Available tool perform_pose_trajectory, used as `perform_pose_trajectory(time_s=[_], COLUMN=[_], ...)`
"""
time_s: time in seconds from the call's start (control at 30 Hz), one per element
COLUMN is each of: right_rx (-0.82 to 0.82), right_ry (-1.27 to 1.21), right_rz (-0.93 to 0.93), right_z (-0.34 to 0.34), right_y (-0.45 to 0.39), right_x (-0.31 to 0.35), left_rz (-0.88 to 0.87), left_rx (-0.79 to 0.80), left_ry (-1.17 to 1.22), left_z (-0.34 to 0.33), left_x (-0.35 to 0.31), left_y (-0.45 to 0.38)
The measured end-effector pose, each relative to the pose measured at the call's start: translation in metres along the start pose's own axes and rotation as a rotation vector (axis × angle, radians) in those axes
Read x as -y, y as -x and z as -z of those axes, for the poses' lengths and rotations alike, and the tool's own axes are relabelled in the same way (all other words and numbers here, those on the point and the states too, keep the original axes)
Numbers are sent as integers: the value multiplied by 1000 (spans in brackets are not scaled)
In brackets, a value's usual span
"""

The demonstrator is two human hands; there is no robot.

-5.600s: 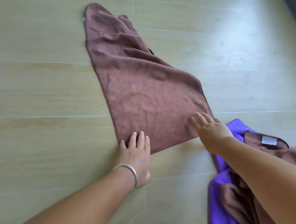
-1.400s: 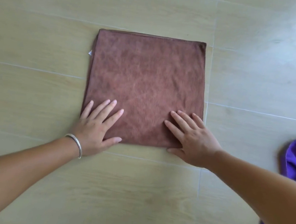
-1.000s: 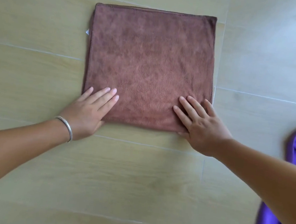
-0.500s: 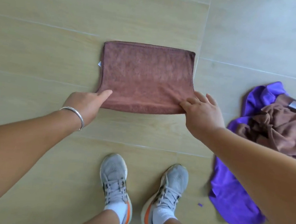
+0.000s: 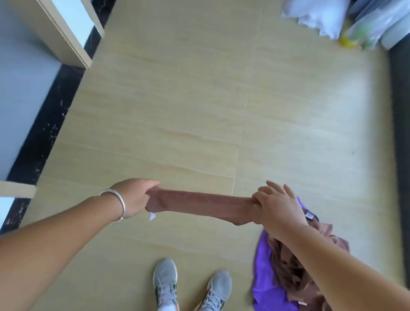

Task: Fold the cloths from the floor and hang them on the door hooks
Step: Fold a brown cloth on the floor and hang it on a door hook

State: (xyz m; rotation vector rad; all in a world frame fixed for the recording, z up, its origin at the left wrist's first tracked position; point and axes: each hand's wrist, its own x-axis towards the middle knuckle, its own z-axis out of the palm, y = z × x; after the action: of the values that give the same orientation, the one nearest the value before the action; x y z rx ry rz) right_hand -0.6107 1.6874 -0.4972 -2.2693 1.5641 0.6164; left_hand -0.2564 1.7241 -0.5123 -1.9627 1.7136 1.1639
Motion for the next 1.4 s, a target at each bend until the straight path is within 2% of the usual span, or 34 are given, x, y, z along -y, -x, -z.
perform_pose_trajectory(time_s=[0.13,0.37,0.67,0.9,1.03,1.17,1.27,1.4], right_rx=[-87,-346,-656,-841,-885,-903,-982,-1074], right_ry=[-76,-38,73,176,218,241,233,226], right_rz=[6,81,9,5,-23,-52,-68,-75], right_z=[130,337,522,608,630,641,649,666], right_y=[50,123,182,209,216,213,201,167], right_x=[-3,-6,12,38,51,59,64,63], left_rz=[-56,-171,-160,-170,-205,-209,-119,-31], left_rx=[-73,-264,-599,-856,-960,-1095,-1155,-1255], left_ry=[12,-101,-142,-170,-238,-404,-536,-587], left_z=[109,282,425,496,522,544,560,584], left_x=[-41,-107,-146,-145,-142,-136,-131,-129], left_y=[88,214,338,402,418,418,404,372])
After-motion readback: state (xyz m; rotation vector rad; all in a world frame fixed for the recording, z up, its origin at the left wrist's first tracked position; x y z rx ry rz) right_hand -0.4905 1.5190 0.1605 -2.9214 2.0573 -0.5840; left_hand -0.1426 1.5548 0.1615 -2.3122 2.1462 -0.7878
